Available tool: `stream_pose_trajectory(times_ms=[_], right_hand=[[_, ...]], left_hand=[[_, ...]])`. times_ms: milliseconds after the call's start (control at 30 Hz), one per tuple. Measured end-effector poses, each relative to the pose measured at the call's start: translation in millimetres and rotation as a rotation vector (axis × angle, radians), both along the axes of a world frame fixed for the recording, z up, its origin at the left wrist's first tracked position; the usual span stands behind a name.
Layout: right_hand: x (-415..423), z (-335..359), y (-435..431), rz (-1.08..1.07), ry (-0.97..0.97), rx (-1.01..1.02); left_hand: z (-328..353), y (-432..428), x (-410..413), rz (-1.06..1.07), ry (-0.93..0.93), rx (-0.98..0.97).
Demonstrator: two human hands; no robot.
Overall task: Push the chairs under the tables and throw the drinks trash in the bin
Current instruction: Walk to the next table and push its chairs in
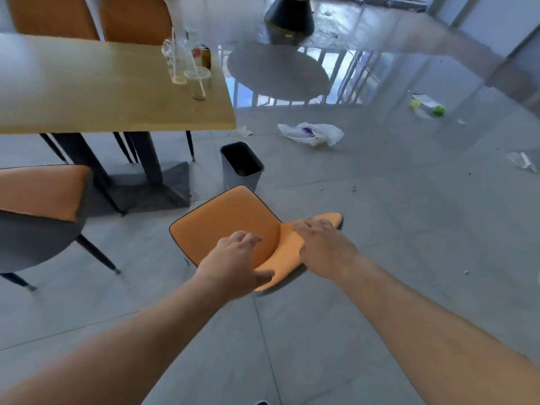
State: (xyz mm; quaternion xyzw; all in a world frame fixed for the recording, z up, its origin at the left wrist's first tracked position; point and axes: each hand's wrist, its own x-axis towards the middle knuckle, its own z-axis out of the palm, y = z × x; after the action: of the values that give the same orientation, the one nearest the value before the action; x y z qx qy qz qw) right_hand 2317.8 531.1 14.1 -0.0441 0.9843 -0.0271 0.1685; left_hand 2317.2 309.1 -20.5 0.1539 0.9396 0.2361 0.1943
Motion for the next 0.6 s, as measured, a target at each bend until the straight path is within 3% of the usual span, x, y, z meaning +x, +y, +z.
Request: stream_pose_trajectory(times_ms=[233, 433, 600], right_hand=[[-26.0, -43.2, 107.3, 0.218, -0.134, 0.160], [-44.1, -60.1, 81.9, 0.279, -0.180, 0.195], [-60.4, -62.8, 20.6, 0.236, -0.181, 0.125]], left_hand=[[-57.3, 111.5, 11.2, 0.003, -0.136, -0.136], [-67.8, 110.4, 1.1, 0.018, -0.120, -0.220], [-63.4, 45.5, -15.2, 0.083, -0.120, -0.219]])
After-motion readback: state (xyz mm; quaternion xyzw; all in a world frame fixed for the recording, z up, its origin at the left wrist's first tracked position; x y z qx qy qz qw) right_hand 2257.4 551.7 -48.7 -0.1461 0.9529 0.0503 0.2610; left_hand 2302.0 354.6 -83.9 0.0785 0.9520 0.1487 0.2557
